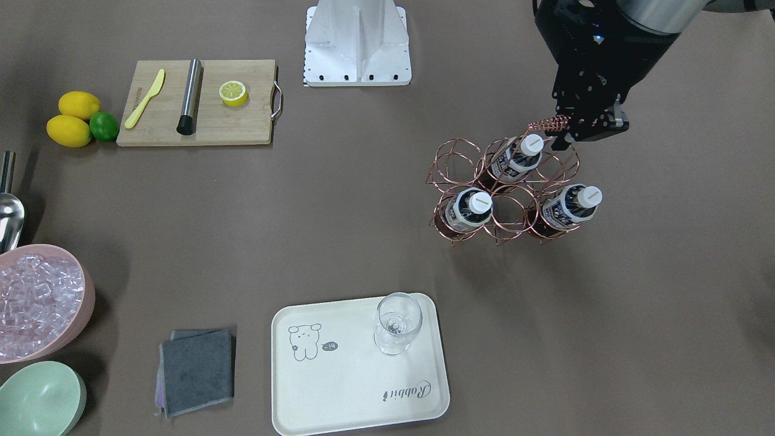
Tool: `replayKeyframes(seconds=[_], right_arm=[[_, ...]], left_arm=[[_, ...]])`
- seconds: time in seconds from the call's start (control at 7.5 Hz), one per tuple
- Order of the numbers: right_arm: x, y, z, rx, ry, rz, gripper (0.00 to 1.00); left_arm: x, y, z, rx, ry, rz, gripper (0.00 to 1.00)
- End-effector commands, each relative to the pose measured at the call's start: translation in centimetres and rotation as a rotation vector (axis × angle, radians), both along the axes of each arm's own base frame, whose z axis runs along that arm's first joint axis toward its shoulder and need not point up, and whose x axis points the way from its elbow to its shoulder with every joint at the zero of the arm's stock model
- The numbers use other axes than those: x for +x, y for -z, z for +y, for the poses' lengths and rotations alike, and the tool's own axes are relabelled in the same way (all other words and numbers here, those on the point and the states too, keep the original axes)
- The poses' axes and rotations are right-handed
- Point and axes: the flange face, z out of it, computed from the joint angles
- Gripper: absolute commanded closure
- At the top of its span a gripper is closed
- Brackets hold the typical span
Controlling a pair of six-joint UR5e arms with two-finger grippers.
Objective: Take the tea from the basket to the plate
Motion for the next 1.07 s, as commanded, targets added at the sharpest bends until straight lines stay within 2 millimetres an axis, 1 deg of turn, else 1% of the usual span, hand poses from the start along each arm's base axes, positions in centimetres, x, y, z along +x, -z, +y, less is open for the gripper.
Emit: replayKeyframes(seconds=[0.0,0.13,0.4,0.53,0.67,0.8,0.93], right_arm=[[0.3,0.0,0.1,-0.002,-0.006,-0.001,0.00],[0.3,0.0,0.1,-0.002,-0.006,-0.001,0.00],[0.3,0.0,0.2,-0.002,-0.006,-0.001,0.00],[0.4,0.0,0.4,-0.003,-0.007,-0.001,0.00],[0.4,0.2,0.4,-0.012,-0.007,-0.001,0.00],[0.4,0.2,0.4,-0.014,-0.007,0.000,0.00],[0.4,0.2,0.5,-0.015,-0.007,0.000,0.00]], left_arm=[[5.2,3.9,2.4,-0.036,0.028,0.022,1.00],[6.9,5.2,3.3,-0.058,0.040,0.035,1.00],[10.3,7.4,4.8,-0.078,0.056,0.042,1.00],[11.9,8.4,5.1,-0.090,0.058,0.043,1.00],[13.1,9.3,5.8,-0.083,0.061,0.042,1.00],[14.2,10.5,5.9,-0.085,0.056,0.044,1.00],[15.9,11.5,6.6,-0.092,0.069,0.042,1.00]])
